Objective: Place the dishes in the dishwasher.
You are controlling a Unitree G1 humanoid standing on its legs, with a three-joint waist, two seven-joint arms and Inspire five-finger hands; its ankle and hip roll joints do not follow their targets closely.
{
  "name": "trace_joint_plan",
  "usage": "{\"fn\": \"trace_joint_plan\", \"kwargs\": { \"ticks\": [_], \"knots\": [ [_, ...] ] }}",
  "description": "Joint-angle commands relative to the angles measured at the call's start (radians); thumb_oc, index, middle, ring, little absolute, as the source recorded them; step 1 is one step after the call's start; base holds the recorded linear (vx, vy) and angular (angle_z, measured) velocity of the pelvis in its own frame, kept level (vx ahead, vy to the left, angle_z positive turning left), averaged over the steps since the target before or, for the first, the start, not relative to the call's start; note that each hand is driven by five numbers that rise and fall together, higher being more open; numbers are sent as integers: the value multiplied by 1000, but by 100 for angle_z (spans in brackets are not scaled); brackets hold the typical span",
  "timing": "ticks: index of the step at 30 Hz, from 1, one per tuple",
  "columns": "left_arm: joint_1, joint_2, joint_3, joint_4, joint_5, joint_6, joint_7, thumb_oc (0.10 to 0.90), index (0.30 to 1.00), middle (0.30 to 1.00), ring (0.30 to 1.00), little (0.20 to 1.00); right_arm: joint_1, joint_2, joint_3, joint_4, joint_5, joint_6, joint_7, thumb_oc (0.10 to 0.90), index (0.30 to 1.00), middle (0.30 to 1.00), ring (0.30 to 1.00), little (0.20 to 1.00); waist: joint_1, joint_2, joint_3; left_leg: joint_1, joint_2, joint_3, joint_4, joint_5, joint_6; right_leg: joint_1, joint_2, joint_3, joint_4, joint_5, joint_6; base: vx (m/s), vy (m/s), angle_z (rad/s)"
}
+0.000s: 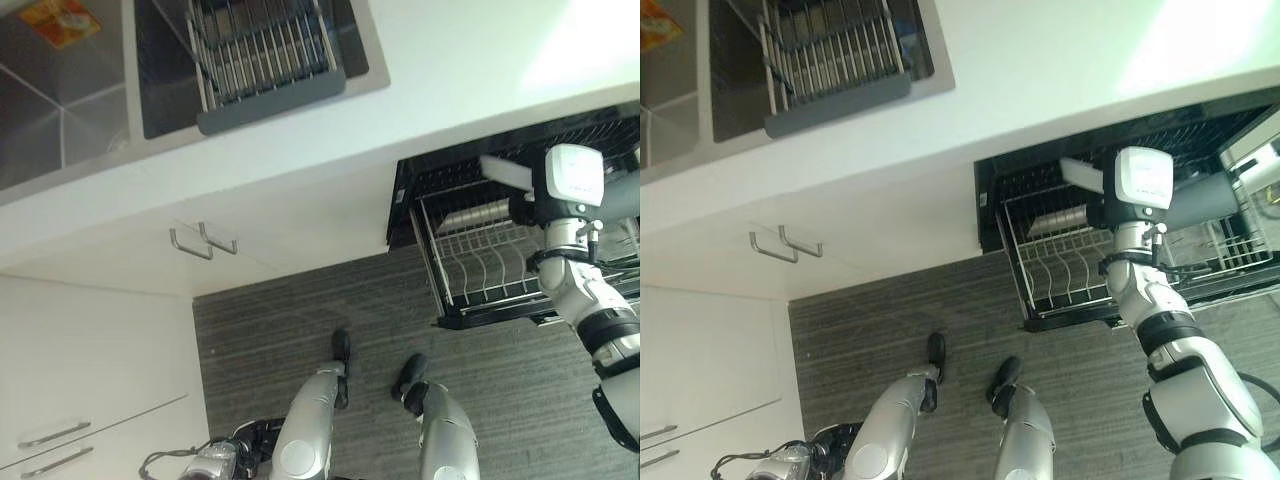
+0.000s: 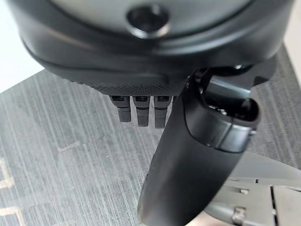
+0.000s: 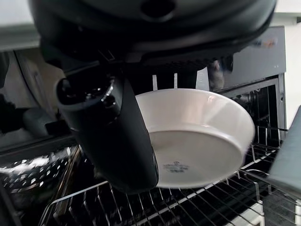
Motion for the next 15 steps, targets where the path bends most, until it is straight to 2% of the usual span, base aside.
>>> {"fn": "trace_joint_plan", "kwargs": {
  "ticks": [1,2,4,6,11,12,15],
  "knots": [
    [20,10,-11,-19,-49,-38,-35,800,900,900,900,900,-93,-38,25,-20,-13,65,-210,400,300,300,300,300,1,-23,-87,27,-13,-51,83,-163,-36,91,8,114,-172,62,145,-35,44,2],
    [12,11,-23,-19,-64,-44,-35,800,900,900,900,900,-111,-33,33,1,-19,66,-234,400,300,300,300,300,2,-17,-83,18,-15,-52,83,-161,-35,82,7,114,-172,63,145,-66,48,2],
    [0,8,-32,-30,-88,-38,-33,800,900,900,900,900,-142,-28,52,5,-29,158,-320,400,300,300,300,300,3,-7,-69,0,-19,-53,83,-153,-33,62,4,113,-172,70,146,-78,42,3],
    [-2,9,-45,-33,-117,-41,-36,800,900,900,900,900,-173,-36,65,28,-22,189,-360,400,300,300,300,300,4,1,-63,-16,-20,-53,83,-146,-35,47,3,109,-172,74,145,-78,55,4],
    [0,-3,-74,-43,-176,-57,-46,800,900,900,900,900,-218,-42,99,66,-33,231,-352,400,300,300,300,300,1,26,-40,-54,-21,-43,83,-131,-44,12,-5,98,-172,80,143,-73,90,3],
    [0,-4,-76,-44,-179,-58,-47,800,900,900,900,900,-217,-40,107,70,-38,242,-345,400,300,300,300,300,2,27,-39,-45,-20,-46,83,-154,-53,20,-1,105,-172,60,153,20,40,3],
    [-2,-5,-86,-47,-188,-65,-49,800,900,900,900,900,-218,-34,133,82,-52,274,-331,400,300,300,300,300,3,31,-28,-57,-21,-44,83,-150,-53,8,-4,103,-172,66,154,-16,32,5]
  ]
}}
